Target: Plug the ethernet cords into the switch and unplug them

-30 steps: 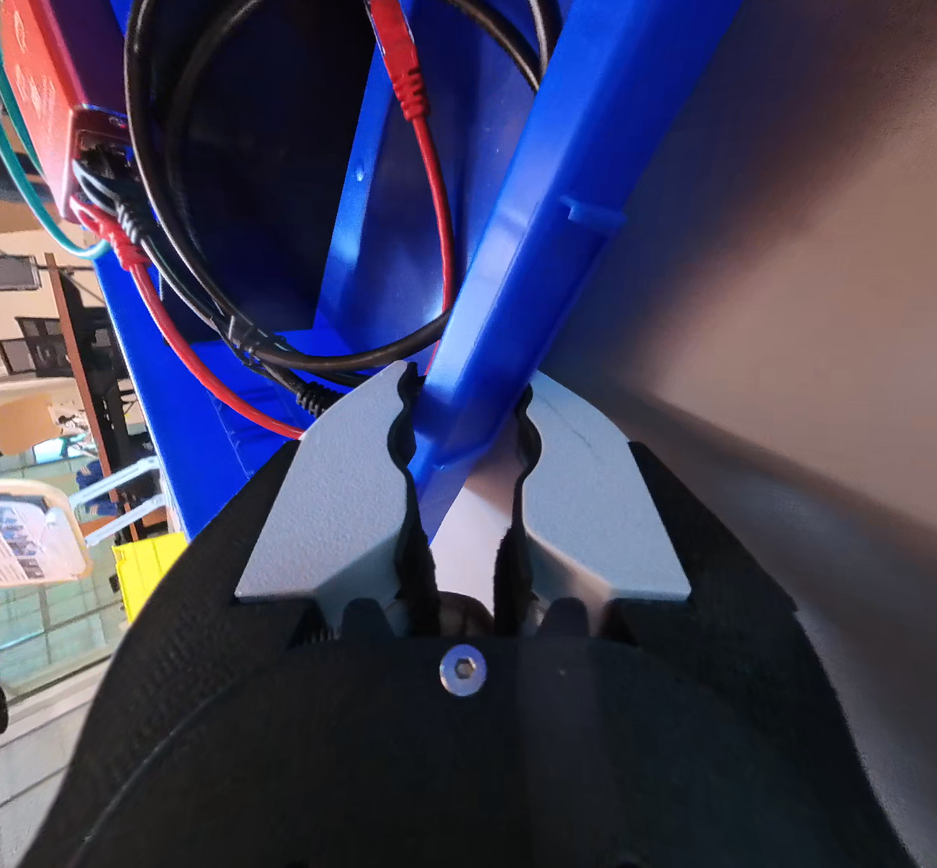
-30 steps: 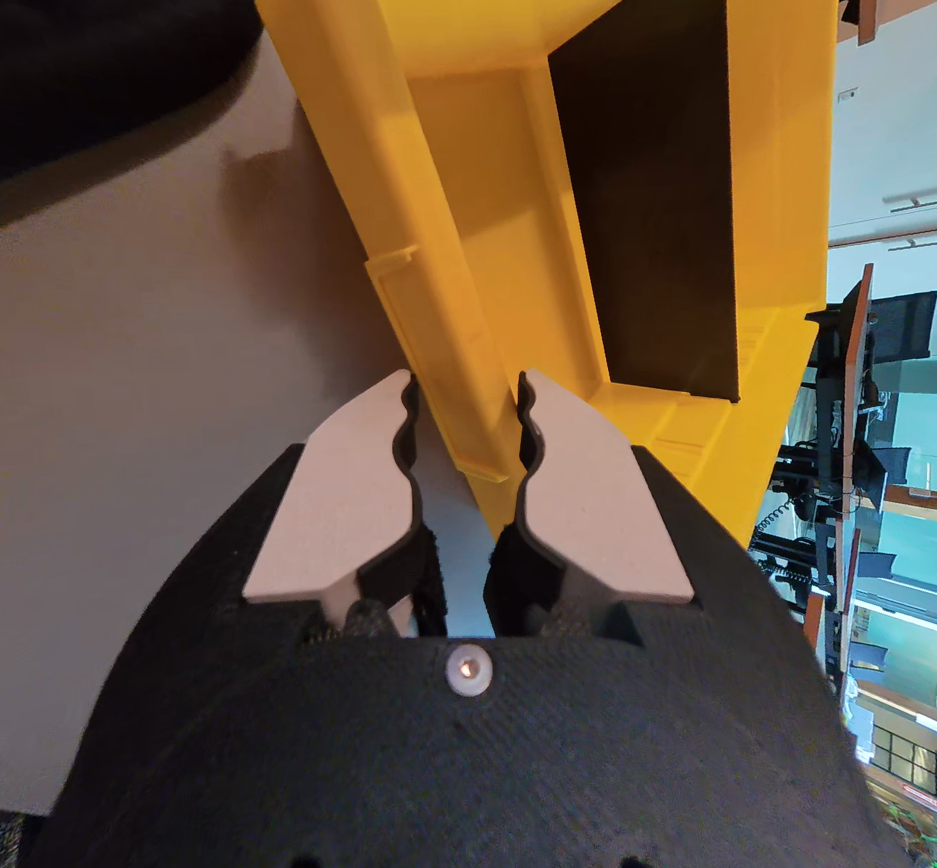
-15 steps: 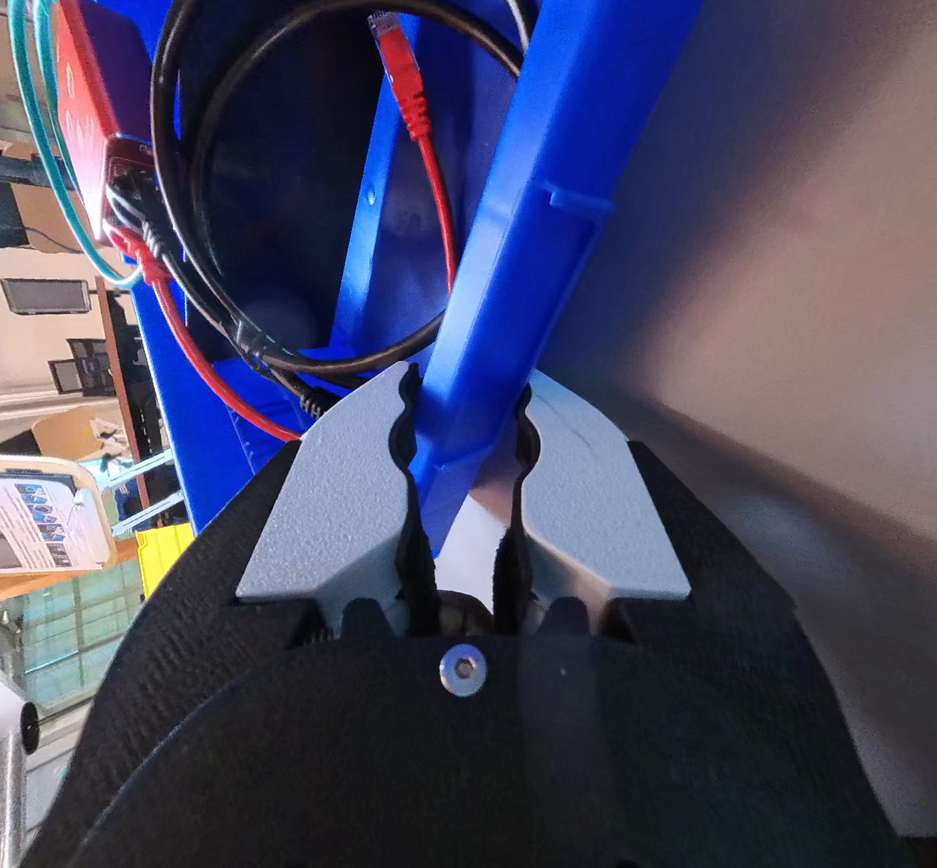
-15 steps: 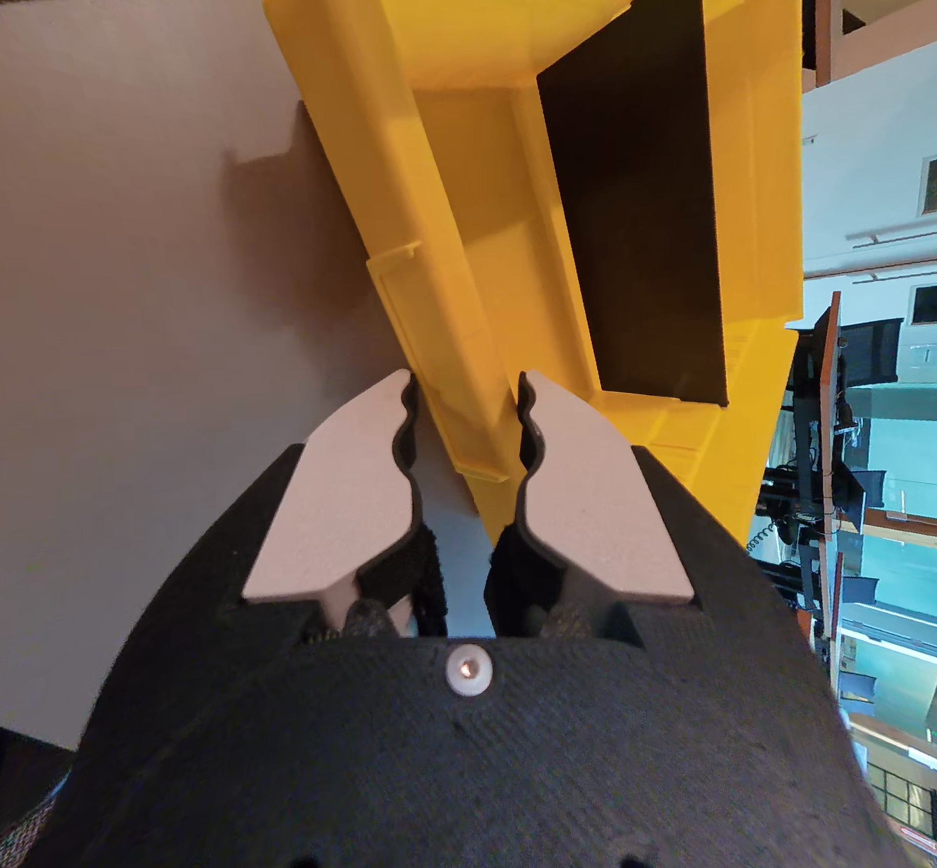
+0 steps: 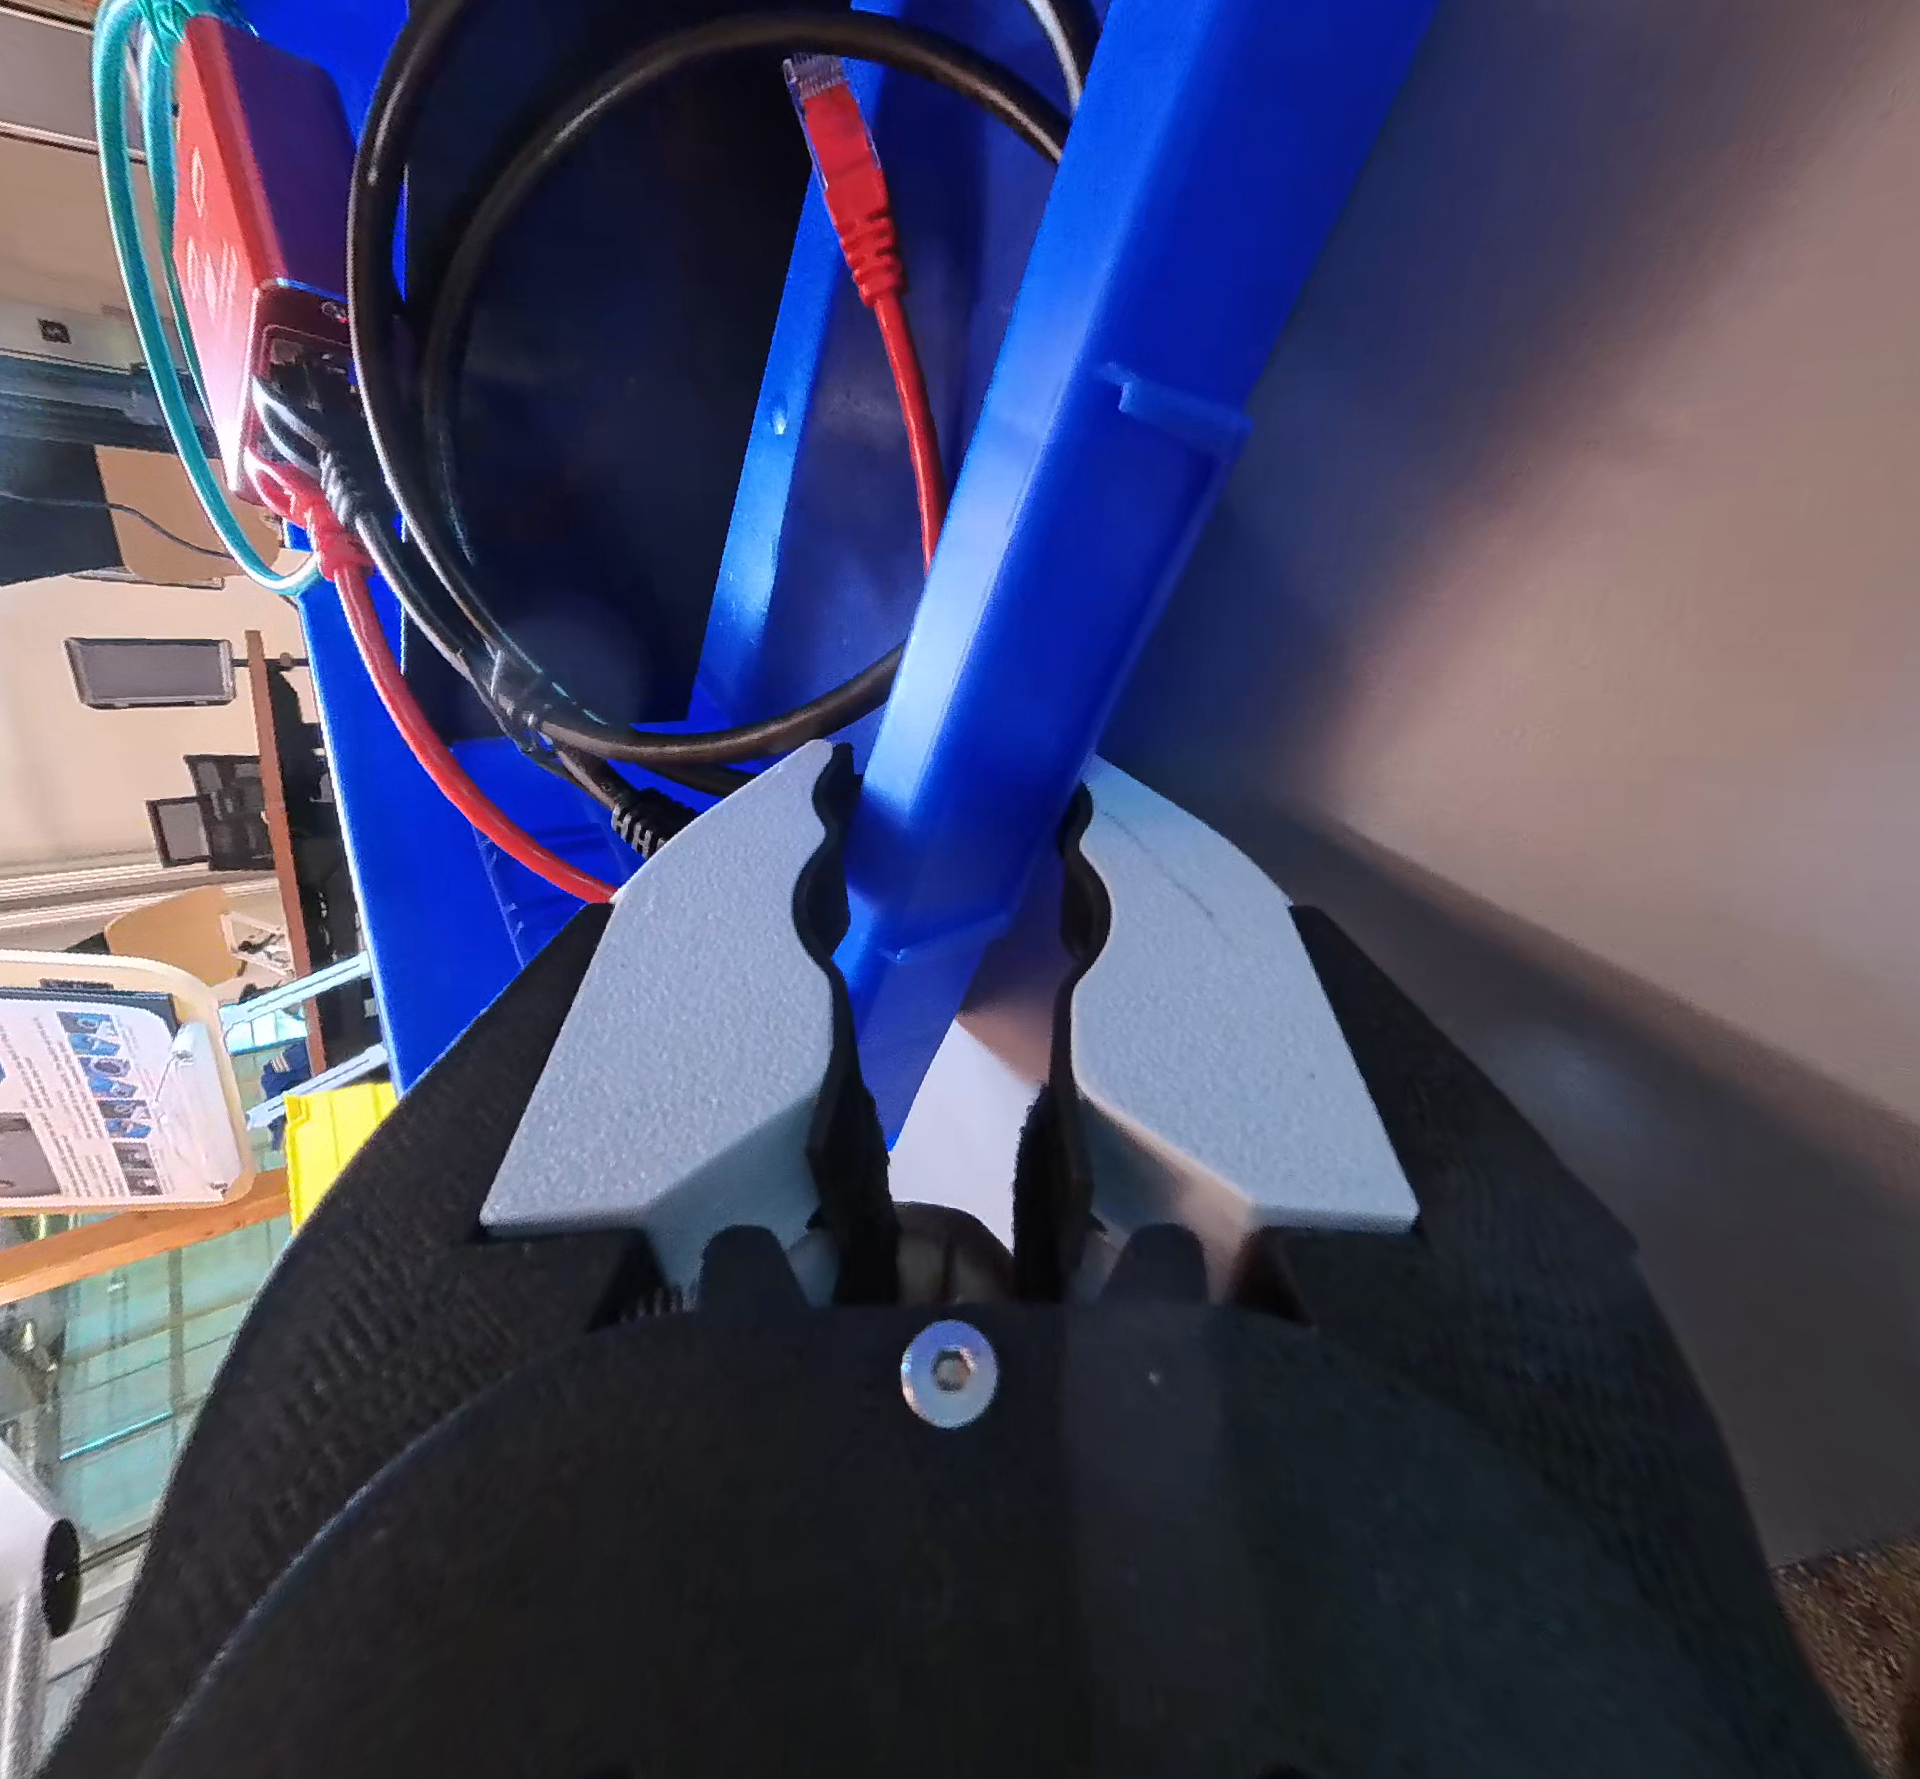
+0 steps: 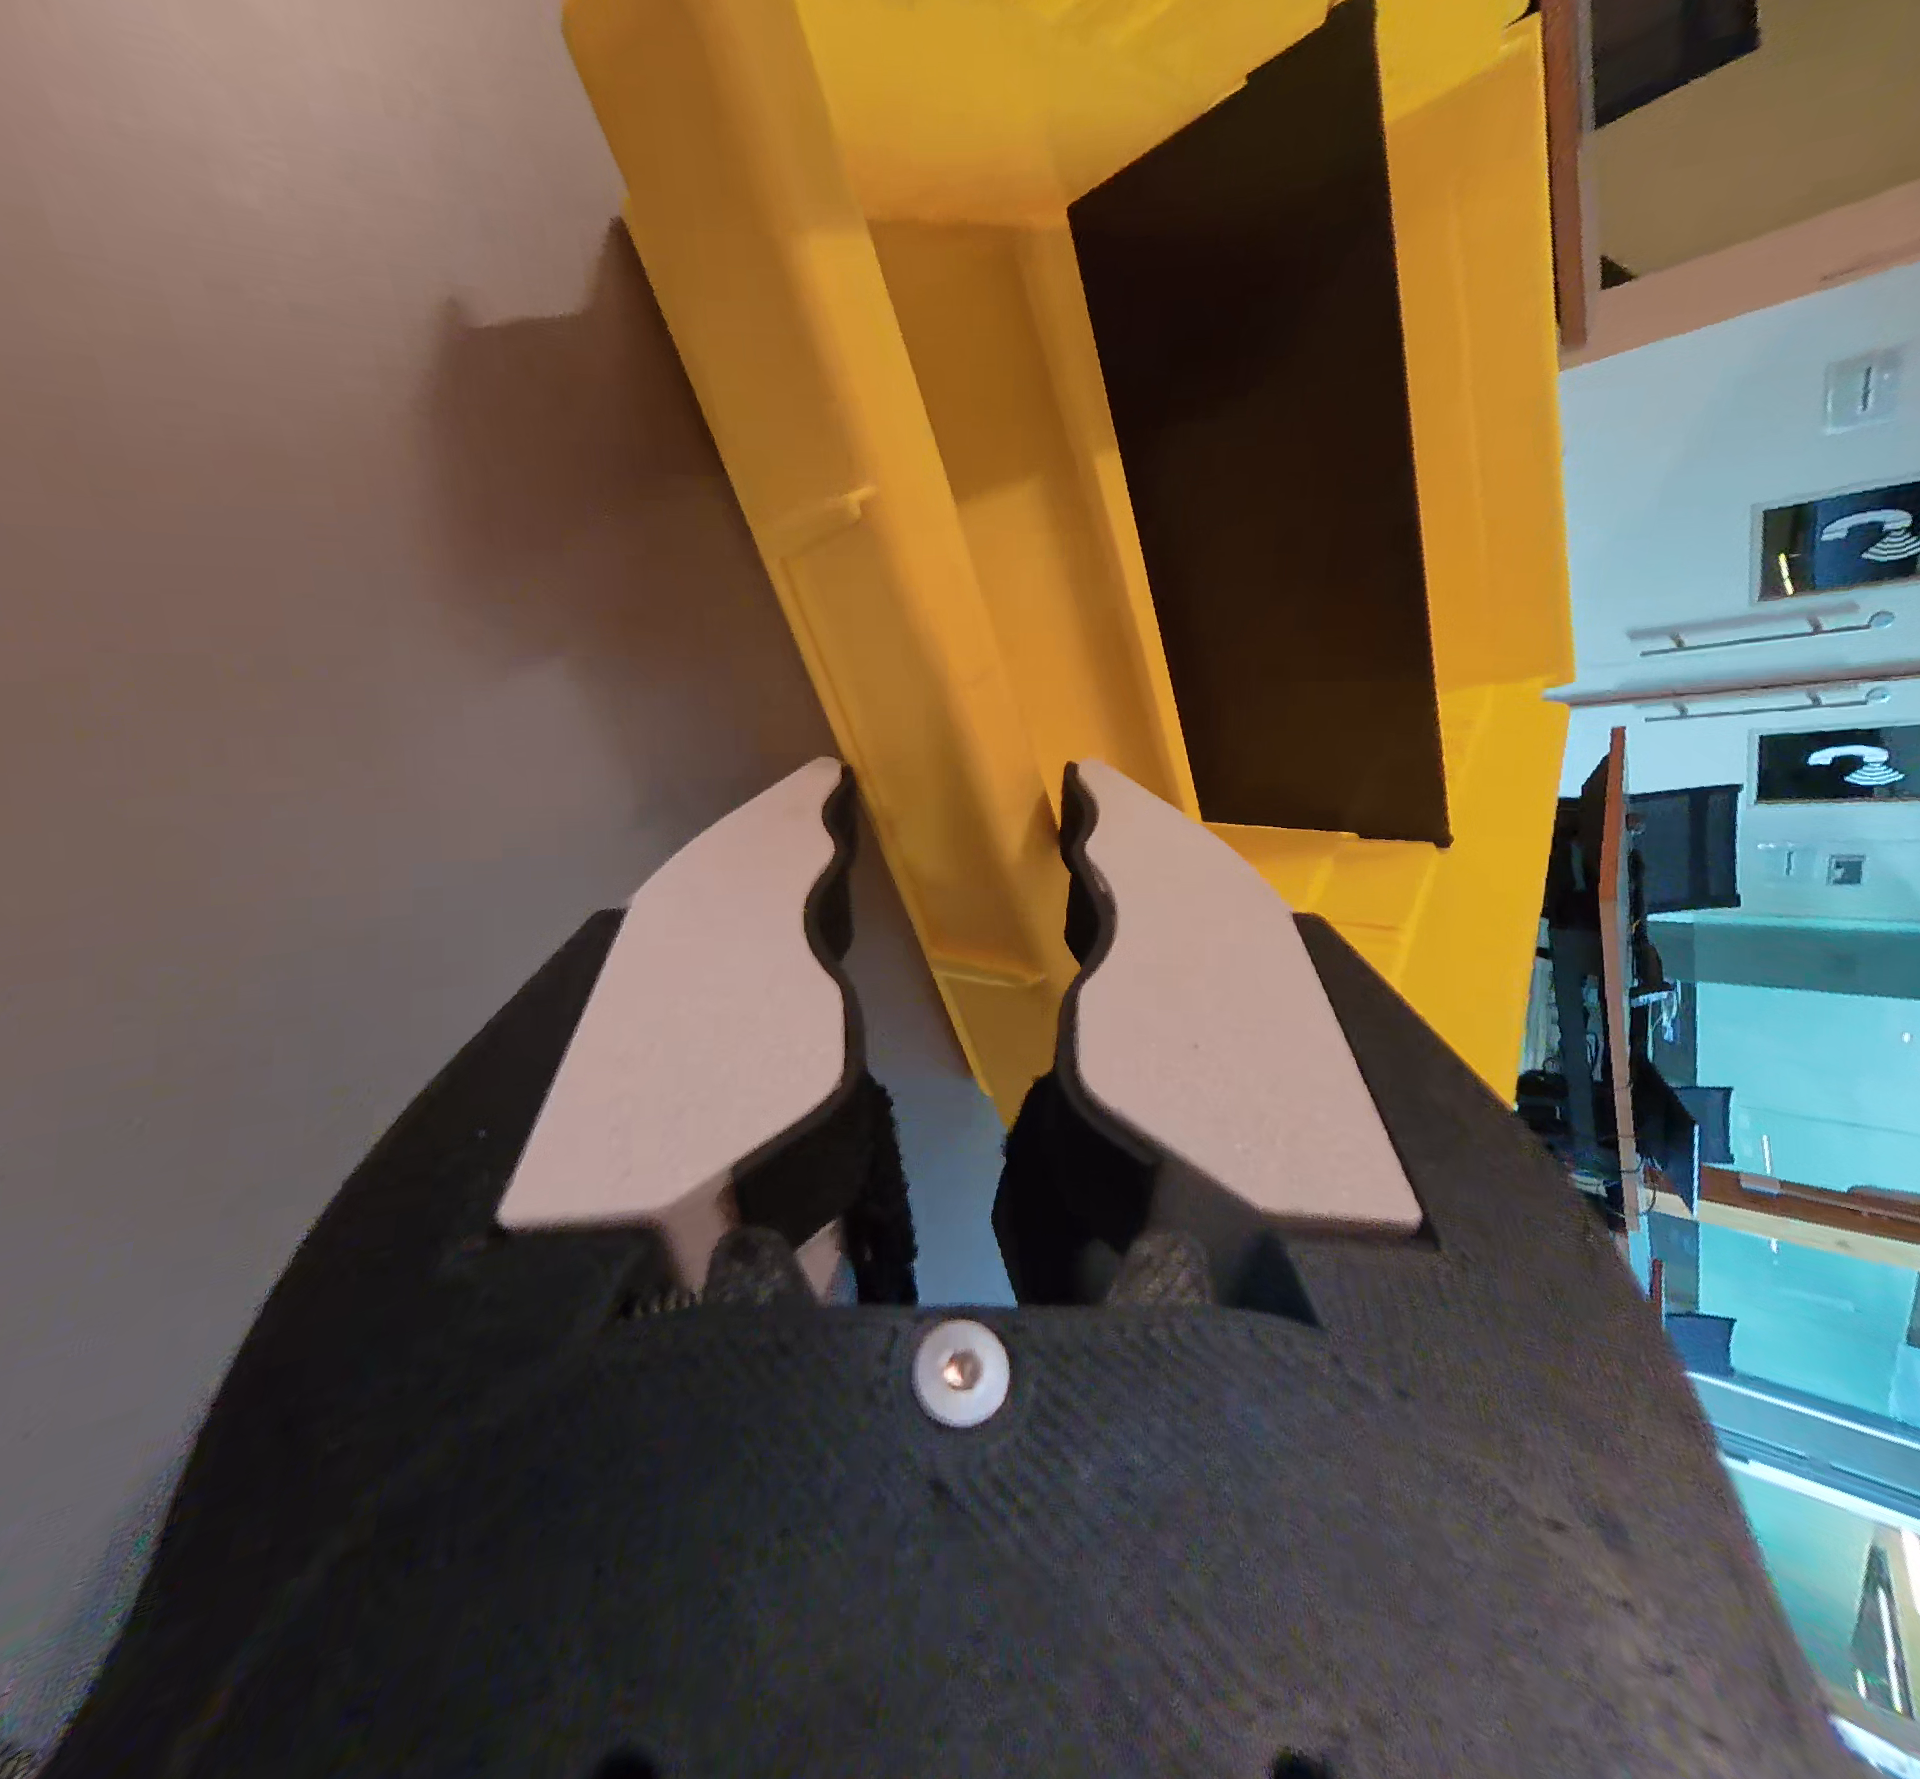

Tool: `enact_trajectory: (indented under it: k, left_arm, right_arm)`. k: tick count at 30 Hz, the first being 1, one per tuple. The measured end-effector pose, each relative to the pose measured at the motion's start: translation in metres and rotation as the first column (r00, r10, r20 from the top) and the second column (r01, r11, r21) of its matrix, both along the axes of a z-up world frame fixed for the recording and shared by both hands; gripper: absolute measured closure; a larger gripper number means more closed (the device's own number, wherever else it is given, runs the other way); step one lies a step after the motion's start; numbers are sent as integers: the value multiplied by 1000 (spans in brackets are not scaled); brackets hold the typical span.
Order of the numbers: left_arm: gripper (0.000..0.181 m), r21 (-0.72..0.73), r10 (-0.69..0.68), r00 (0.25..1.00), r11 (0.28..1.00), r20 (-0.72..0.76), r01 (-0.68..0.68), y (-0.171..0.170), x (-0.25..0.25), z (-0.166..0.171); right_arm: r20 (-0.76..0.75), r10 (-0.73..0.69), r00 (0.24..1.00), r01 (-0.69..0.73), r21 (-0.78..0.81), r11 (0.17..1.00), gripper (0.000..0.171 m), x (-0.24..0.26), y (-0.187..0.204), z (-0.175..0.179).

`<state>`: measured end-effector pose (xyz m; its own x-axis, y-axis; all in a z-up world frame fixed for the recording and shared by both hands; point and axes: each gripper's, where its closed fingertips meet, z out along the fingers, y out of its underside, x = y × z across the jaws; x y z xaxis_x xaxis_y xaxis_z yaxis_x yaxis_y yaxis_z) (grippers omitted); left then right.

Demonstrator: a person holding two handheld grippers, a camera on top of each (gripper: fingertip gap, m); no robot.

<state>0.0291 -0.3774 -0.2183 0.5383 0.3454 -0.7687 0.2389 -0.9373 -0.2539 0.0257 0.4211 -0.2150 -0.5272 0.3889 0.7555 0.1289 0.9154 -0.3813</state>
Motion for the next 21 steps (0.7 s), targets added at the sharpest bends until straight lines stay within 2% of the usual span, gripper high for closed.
enact_trajectory:
  k: [6, 8, 10, 13, 15, 18, 19, 20, 21]
  left_arm:
    - [142, 1, 23, 1000, 1000, -2, -23, 0, 0, 0]
    - [135, 99, 33, 999, 995, 1, -33, 5, 3, 1]
    - [123, 233, 13, 1000, 972, 19, -17, 13, 13, 10]
    - [108, 410, -31, 999, 912, 41, 12, 31, 31, 39]
    - [98, 562, -127, 988, 825, 83, 59, 63, 46, 60]
    - [81, 694, -200, 980, 708, 21, 129, 112, 45, 98]
    - [73, 703, -161, 987, 700, -17, 126, 121, 37, 110]
    - [61, 701, -97, 993, 704, -70, 118, 126, 26, 122]
    - [56, 696, 9, 991, 712, -137, 90, 125, 13, 135]
  right_arm:
    - [-46, -69, 997, 69, 15, 997, 129, -16, 10, -2]
    - [-4, -99, 995, 99, -48, 994, 116, -12, 6, -4]
    - [26, -129, 991, 131, -174, 976, 97, -2, -2, 4]
    - [91, -106, 990, 135, -417, 899, 73, 23, -31, 26]
    - [87, -38, 995, 80, -543, 836, 61, 39, -59, 45]
    - [0, 75, 997, -58, -639, 767, 38, 52, -106, 76]
    - [-40, 77, 996, -85, -650, 755, 29, 51, -116, 87]
    - [-88, 34, 996, -83, -654, 752, 25, 45, -119, 101]
    - [-134, -52, 990, -51, -662, 748, 25, 36, -115, 115]
